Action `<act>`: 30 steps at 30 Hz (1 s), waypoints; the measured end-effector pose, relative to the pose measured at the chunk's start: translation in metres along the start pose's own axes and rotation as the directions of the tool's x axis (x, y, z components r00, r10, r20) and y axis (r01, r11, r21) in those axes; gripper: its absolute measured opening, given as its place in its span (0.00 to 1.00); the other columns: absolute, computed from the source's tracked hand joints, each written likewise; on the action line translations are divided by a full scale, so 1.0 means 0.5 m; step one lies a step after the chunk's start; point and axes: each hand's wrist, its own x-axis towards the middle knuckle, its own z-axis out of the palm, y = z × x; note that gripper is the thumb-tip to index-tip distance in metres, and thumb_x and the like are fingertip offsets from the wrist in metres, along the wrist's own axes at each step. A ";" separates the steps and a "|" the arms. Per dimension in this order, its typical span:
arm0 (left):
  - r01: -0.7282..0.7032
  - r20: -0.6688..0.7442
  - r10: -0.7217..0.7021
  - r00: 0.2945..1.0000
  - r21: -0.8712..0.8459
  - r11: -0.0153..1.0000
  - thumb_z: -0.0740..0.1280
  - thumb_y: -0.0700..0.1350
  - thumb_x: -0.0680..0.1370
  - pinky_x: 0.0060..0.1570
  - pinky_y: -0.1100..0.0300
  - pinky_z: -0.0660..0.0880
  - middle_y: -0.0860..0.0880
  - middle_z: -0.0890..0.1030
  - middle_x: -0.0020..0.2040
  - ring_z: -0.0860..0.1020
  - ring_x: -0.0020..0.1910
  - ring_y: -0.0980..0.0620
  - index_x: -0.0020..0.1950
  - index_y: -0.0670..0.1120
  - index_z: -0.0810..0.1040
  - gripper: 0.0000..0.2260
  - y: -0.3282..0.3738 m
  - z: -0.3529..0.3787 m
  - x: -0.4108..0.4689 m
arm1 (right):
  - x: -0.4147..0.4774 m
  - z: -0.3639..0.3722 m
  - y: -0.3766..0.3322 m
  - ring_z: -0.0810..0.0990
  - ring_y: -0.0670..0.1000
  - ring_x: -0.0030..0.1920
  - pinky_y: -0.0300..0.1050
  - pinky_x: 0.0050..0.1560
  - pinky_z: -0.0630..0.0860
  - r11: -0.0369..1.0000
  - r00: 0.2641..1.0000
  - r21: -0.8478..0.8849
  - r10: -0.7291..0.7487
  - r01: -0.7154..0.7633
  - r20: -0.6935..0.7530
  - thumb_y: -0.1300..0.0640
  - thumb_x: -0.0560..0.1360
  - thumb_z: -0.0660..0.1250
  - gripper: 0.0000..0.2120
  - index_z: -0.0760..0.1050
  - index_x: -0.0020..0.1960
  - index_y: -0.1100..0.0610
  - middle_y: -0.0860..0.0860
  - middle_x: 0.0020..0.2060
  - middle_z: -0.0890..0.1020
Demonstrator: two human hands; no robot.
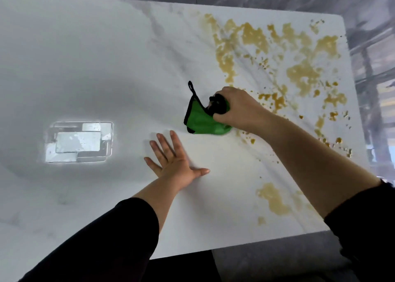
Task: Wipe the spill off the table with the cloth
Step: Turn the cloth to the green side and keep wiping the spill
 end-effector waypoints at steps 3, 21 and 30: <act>-0.012 -0.020 0.012 1.000 -0.016 1.000 0.71 0.76 0.56 0.59 0.37 0.23 0.50 0.08 0.54 0.10 0.54 0.48 0.62 0.56 0.12 0.69 -0.004 0.002 0.003 | -0.131 -0.019 0.021 0.75 0.45 0.49 0.31 0.52 0.68 0.989 0.986 0.118 -0.073 0.091 -0.150 0.66 0.70 0.69 0.11 0.79 0.50 0.55 0.49 0.47 0.76; -0.057 -0.102 0.062 0.993 0.046 0.997 0.71 0.76 0.54 0.64 0.31 0.29 0.42 0.20 0.71 0.22 0.70 0.40 0.66 0.54 0.16 0.70 -0.007 0.022 0.015 | -0.465 0.382 0.092 0.73 0.49 0.63 0.55 0.72 0.57 0.965 0.970 -0.167 0.173 -0.202 -0.173 0.32 0.76 0.55 0.24 0.78 0.56 0.48 0.45 0.57 0.77; -0.171 -0.360 0.213 0.908 0.144 0.975 0.57 0.70 0.75 0.71 0.36 0.37 0.46 0.39 0.80 0.36 0.78 0.45 0.80 0.52 0.44 0.42 -0.014 0.113 -0.034 | -0.369 0.452 0.097 0.46 0.57 0.78 0.70 0.71 0.38 0.879 0.909 -0.246 0.366 -0.408 -0.201 0.32 0.78 0.46 0.30 0.47 0.77 0.39 0.48 0.78 0.46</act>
